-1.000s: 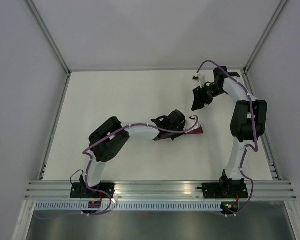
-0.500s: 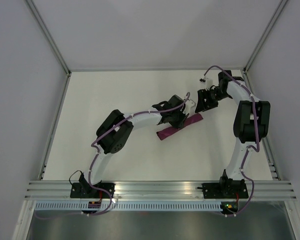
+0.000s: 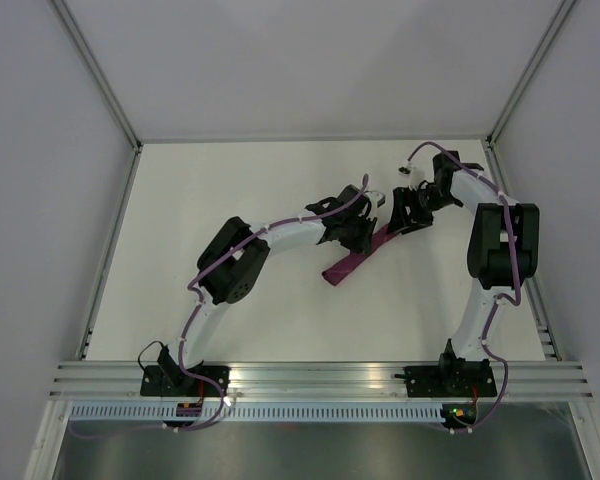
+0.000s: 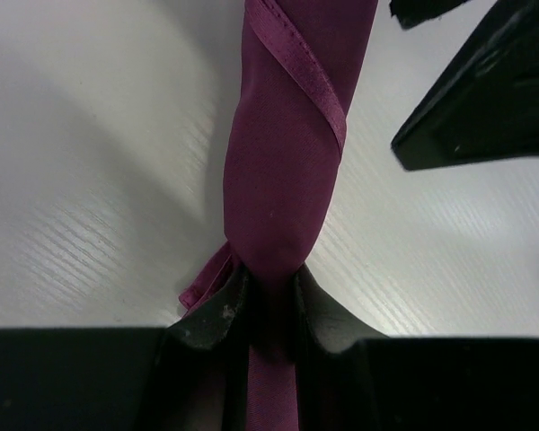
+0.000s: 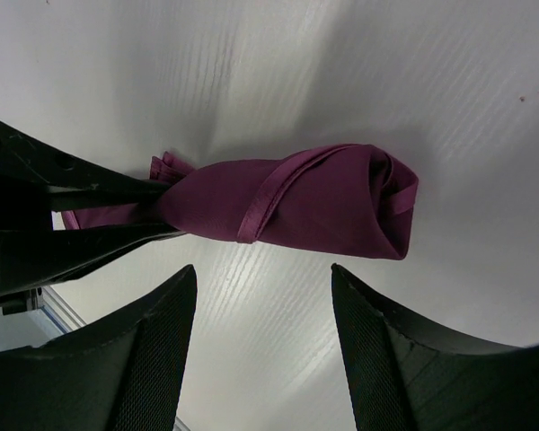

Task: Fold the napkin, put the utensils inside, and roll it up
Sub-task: Roll the napkin with the utensil

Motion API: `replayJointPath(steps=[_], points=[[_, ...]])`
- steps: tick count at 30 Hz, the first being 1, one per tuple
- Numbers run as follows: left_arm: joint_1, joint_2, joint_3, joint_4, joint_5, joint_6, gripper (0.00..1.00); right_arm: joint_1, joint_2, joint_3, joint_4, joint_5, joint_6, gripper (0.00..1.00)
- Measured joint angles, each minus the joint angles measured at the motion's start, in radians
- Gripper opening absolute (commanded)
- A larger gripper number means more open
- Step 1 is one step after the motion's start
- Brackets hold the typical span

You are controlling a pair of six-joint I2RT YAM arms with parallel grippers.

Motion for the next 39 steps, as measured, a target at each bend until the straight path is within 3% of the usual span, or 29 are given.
replayJointPath(steps=[19, 25, 31, 35, 39], points=[[0.0, 0.011, 0.01, 0.006, -0.004, -0.158, 0.03, 0.105, 0.0, -0.092, 0.153, 0.075, 0.195, 0.65], [-0.001, 0.015, 0.01, 0.017, -0.005, -0.191, 0.05, 0.151, 0.0, -0.095, 0.196, 0.158, 0.216, 0.48], [-0.001, 0.016, 0.01, 0.024, -0.013, -0.22, 0.17, 0.167, 0.0, -0.082, 0.209, 0.211, 0.245, 0.37], [0.0, 0.016, 0.01, 0.031, -0.025, -0.233, 0.36, 0.175, 0.006, -0.065, 0.206, 0.238, 0.251, 0.35], [-0.002, 0.016, 0.01, 0.036, -0.027, -0.233, 0.44, 0.187, 0.03, -0.029, 0.214, 0.275, 0.243, 0.35]])
